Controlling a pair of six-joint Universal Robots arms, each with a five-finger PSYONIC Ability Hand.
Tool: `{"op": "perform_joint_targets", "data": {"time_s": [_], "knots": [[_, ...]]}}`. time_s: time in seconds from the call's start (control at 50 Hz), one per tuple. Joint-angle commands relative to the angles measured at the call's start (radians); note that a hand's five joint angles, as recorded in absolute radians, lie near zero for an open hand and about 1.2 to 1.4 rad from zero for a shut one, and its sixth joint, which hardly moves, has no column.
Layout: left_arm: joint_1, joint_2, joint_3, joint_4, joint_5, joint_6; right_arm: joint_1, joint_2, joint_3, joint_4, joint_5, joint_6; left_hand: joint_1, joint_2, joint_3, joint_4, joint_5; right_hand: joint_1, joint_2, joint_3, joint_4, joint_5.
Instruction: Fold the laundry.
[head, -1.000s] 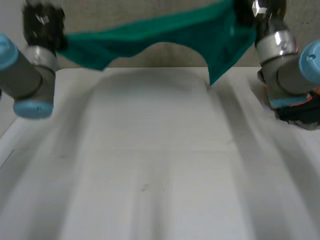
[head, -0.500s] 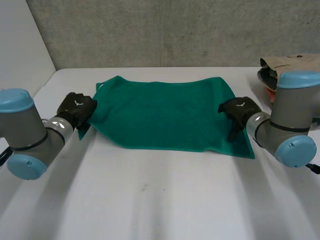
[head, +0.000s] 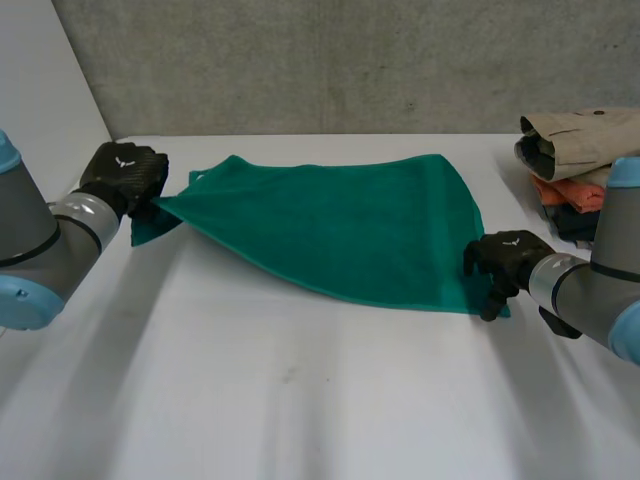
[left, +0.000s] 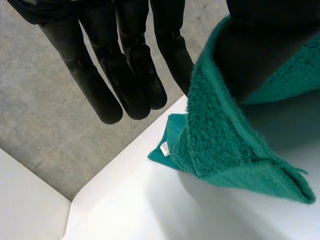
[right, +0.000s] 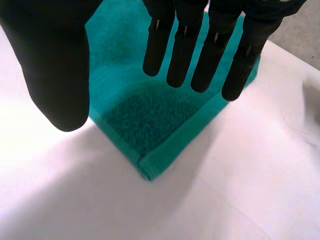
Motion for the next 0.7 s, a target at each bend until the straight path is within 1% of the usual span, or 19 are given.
{"op": "perform_joint_targets", "data": {"time_s": [0.02,0.22,0.32,0.4,0.44,0.46,0.52,0.54,0.56,0.66,0.7], "knots": [[-0.007,-0.002,0.048,-0.043,-0.002,-0.016,-0.001,0.061,-0.011,-0.07,0.002,-0.011,0.212,0.199,0.204,0.197,0.243,0.141,0.136,0.128,0.132,0.127],[-0.018,-0.002,0.09,-0.063,-0.015,-0.044,0.007,0.119,-0.037,-0.15,0.002,-0.012,0.212,0.199,0.204,0.197,0.243,0.141,0.136,0.128,0.132,0.127],[-0.021,-0.003,0.091,-0.066,-0.025,-0.049,0.005,0.144,-0.046,-0.216,0.005,-0.019,0.212,0.199,0.204,0.197,0.243,0.147,0.142,0.134,0.138,0.133],[-0.021,-0.002,0.087,-0.068,-0.03,-0.049,0.005,0.161,-0.058,-0.257,0.005,-0.032,0.212,0.199,0.204,0.197,0.243,0.206,0.201,0.193,0.197,0.191],[-0.019,-0.002,0.084,-0.069,-0.031,-0.049,0.007,0.167,-0.067,-0.265,0.008,-0.039,0.212,0.199,0.204,0.197,0.243,0.267,0.262,0.254,0.258,0.252],[-0.018,0.0,0.079,-0.071,-0.031,-0.046,0.007,0.167,-0.072,-0.271,0.01,-0.04,0.212,0.199,0.204,0.197,0.243,0.428,0.422,0.414,0.418,0.413],[-0.014,0.001,0.07,-0.073,-0.033,-0.045,0.007,0.158,-0.075,-0.282,0.005,-0.039,0.212,0.199,0.204,0.197,0.243,0.619,0.614,0.606,0.61,0.605],[-0.013,0.004,0.064,-0.073,-0.033,-0.044,0.005,0.147,-0.077,-0.286,0.004,-0.036,0.212,0.199,0.204,0.197,0.243,0.73,0.725,0.717,0.721,0.716],[-0.011,0.006,0.058,-0.073,-0.033,-0.044,0.005,0.142,-0.077,-0.288,0.001,-0.032,0.212,0.199,0.204,0.197,0.243,0.776,0.77,0.762,0.766,0.761],[0.004,0.021,0.035,-0.079,-0.027,-0.033,0.004,0.121,-0.077,-0.282,-0.016,-0.037,0.212,0.199,0.204,0.197,0.243,0.776,0.771,0.763,0.767,0.761],[0.01,0.035,0.016,-0.095,-0.025,-0.009,0.004,0.104,-0.067,-0.267,-0.029,-0.048,0.212,0.199,0.204,0.197,0.243,0.776,0.771,0.763,0.767,0.761]]}}
